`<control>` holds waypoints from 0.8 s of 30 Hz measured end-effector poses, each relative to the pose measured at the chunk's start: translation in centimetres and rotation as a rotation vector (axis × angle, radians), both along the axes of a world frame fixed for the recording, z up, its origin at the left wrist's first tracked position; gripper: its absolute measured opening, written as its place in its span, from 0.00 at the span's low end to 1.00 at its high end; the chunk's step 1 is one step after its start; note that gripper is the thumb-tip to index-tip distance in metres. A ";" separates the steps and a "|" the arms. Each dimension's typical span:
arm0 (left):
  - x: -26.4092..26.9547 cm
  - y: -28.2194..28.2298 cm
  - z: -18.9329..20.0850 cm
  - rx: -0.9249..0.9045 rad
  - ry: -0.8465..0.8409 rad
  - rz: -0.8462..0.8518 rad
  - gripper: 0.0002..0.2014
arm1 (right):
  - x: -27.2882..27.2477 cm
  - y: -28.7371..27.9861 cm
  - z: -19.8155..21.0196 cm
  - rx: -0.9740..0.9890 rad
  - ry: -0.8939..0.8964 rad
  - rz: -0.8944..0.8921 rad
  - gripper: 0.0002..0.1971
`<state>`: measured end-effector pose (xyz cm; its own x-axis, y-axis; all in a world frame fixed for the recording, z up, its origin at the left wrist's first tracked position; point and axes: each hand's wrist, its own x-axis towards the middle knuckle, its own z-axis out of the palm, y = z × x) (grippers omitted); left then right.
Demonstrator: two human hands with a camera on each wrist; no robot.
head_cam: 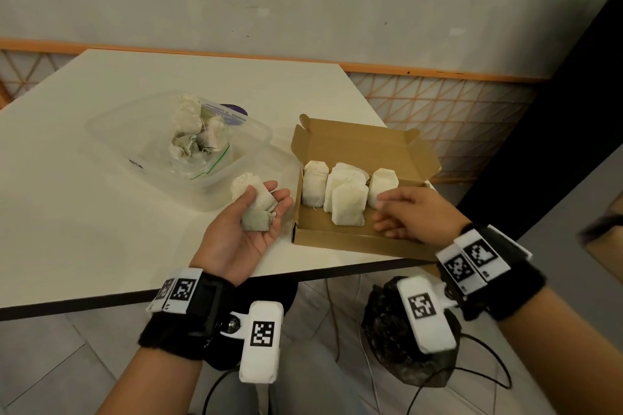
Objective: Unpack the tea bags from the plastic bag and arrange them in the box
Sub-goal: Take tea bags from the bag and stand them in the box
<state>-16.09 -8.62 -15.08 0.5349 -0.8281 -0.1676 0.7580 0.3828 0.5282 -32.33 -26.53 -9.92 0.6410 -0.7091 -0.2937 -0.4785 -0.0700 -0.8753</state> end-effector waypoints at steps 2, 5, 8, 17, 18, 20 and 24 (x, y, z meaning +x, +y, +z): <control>0.0 0.0 0.0 0.007 0.006 0.004 0.14 | 0.8 0.0 -0.1 0.028 0.014 -0.032 0.07; -0.1 0.0 0.2 0.021 -0.006 -0.009 0.18 | 2.0 0.3 -0.4 -0.001 0.046 -0.077 0.10; -0.3 0.0 0.2 0.051 -0.039 -0.030 0.20 | 3.0 0.7 -0.5 -0.041 0.095 -0.131 0.11; -0.2 -0.2 0.2 0.066 -0.061 -0.033 0.18 | 2.8 0.5 -1.1 0.097 -0.085 -0.129 0.06; -0.2 -0.3 0.2 0.066 -0.059 -0.034 0.19 | 2.7 0.5 -1.0 0.132 -0.121 -0.127 0.06; -0.2 -0.3 0.2 0.065 -0.060 -0.035 0.19 | 2.5 0.4 -0.9 0.165 -0.173 -0.126 0.06; -0.2 -0.3 0.1 0.077 -0.066 -0.029 0.19 | 2.8 0.5 -1.2 0.092 -0.109 -0.143 0.05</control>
